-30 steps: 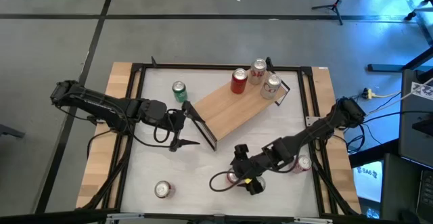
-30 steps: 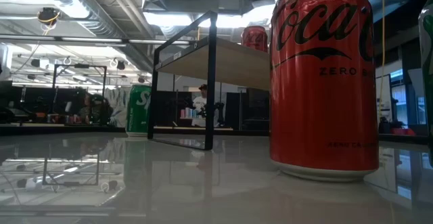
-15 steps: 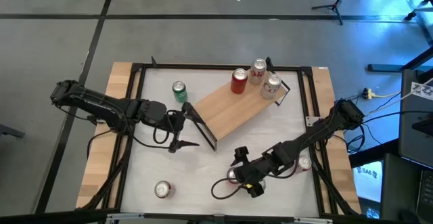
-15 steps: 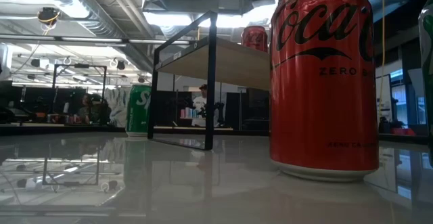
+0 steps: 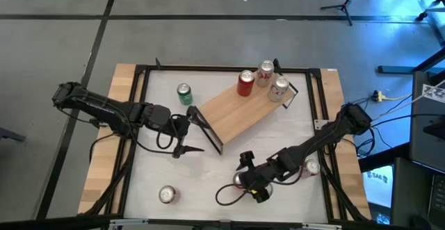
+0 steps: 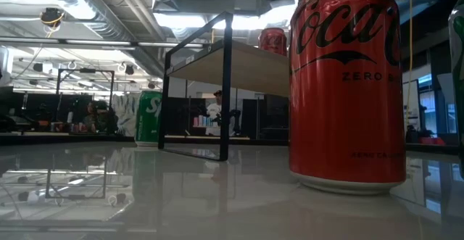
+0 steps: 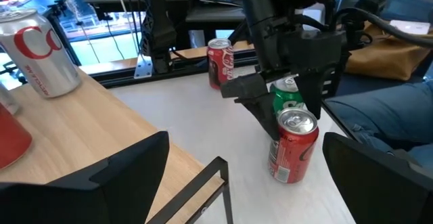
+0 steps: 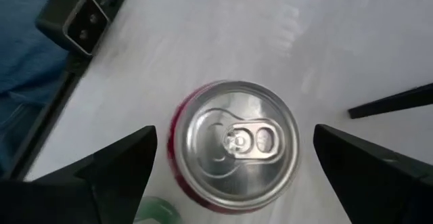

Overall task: Place canned beverage on shelf
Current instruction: Put the red and black soda can on the shelf aligned with the other red and black soda can

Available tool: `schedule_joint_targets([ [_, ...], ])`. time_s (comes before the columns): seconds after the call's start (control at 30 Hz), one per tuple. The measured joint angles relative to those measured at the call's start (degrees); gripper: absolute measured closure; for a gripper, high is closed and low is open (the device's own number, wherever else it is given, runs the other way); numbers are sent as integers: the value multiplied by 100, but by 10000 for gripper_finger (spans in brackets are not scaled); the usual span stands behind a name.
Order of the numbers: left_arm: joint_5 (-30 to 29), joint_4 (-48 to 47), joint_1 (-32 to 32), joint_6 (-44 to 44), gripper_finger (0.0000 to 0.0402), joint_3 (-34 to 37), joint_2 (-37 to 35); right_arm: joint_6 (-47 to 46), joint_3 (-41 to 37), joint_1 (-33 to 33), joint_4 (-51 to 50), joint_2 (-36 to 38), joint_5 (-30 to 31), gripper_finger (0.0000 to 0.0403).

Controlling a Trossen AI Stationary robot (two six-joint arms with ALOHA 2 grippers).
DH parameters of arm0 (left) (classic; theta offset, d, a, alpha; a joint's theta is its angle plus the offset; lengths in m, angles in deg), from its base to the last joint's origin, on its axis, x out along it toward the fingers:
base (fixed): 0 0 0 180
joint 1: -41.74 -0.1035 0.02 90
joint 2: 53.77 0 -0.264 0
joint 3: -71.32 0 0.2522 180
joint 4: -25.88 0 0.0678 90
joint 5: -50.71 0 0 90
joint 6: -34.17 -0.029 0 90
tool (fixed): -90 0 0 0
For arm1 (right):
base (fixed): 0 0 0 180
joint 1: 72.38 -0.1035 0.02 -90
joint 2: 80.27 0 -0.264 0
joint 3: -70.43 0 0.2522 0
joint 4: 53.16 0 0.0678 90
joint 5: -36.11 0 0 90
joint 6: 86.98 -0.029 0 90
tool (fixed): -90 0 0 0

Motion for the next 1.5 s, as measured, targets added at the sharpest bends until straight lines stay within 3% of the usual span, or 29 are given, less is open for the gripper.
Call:
schedule_joint_targets([
  [0.57,0,2,0,1,21,0,0,107,1,-1,47,-203,13,15],
  [0.97,-2,2,0,-2,21,0,0,118,2,1,17,-203,-33,106],
  [1.5,-4,4,0,-6,21,0,0,114,4,6,-110,-39,12,106],
])
